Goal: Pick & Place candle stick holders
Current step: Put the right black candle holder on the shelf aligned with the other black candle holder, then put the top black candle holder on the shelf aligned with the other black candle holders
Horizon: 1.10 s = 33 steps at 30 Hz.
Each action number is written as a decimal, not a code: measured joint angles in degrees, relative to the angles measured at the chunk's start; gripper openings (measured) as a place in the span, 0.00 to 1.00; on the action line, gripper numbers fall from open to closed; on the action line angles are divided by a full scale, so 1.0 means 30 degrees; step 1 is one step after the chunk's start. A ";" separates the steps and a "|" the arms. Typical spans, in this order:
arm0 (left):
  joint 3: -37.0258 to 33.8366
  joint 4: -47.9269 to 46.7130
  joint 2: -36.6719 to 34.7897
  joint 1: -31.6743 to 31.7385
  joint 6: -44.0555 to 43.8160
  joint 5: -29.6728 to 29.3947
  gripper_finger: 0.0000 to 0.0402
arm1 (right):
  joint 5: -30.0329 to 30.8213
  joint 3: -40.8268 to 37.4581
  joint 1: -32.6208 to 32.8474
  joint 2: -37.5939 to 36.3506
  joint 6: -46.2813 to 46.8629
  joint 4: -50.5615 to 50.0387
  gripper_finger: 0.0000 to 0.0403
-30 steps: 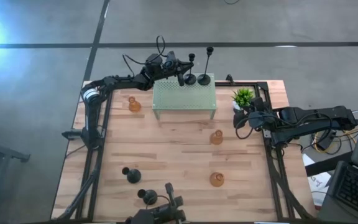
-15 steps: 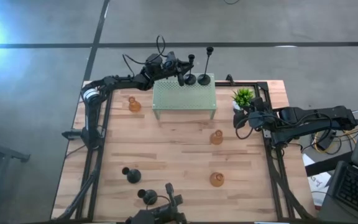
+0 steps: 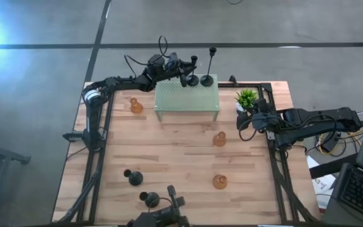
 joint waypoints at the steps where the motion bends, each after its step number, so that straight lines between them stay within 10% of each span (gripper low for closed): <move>1: 0.0000 -0.0007 0.0000 0.0000 0.0000 0.0000 0.25 | 0.0002 0.0000 0.0000 0.0000 0.0000 0.0002 0.54; 33: -0.0007 -0.1687 -0.0801 0.0036 -0.0790 0.0428 0.57 | 0.0002 0.0000 -0.0004 0.0003 -0.0007 -0.0006 0.54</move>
